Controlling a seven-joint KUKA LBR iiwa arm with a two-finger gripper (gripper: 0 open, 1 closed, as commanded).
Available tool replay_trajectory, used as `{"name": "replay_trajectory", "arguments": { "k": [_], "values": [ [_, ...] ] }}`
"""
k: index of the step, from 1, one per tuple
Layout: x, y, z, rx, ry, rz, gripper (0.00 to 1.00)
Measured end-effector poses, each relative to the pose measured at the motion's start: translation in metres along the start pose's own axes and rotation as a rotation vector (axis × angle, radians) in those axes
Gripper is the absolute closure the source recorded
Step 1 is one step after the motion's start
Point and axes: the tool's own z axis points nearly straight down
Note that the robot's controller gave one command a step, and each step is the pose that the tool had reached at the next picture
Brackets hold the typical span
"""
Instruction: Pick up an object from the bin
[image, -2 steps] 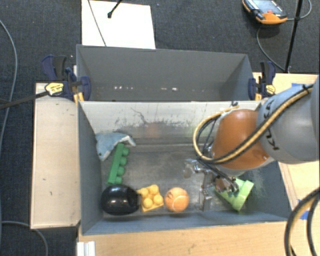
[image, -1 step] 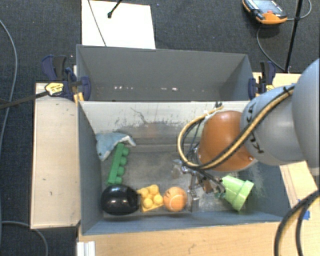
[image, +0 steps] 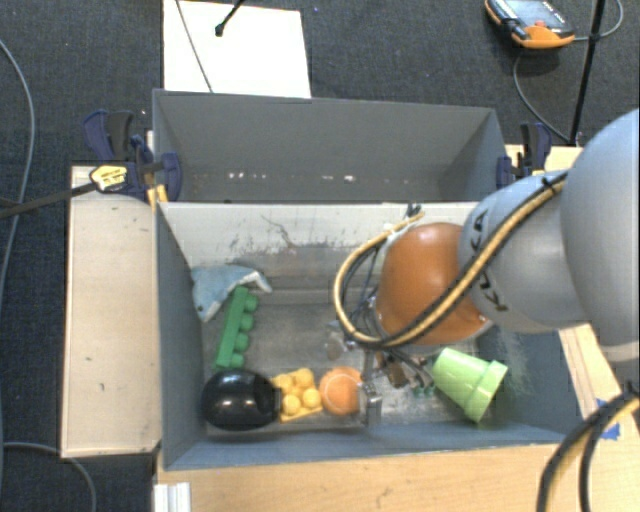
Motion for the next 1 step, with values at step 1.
{"name": "replay_trajectory", "arguments": {
  "k": [1],
  "values": [
    [-0.0065, 0.0165, 0.0061, 0.002, -0.003, -0.138, 1.00]
  ]
}}
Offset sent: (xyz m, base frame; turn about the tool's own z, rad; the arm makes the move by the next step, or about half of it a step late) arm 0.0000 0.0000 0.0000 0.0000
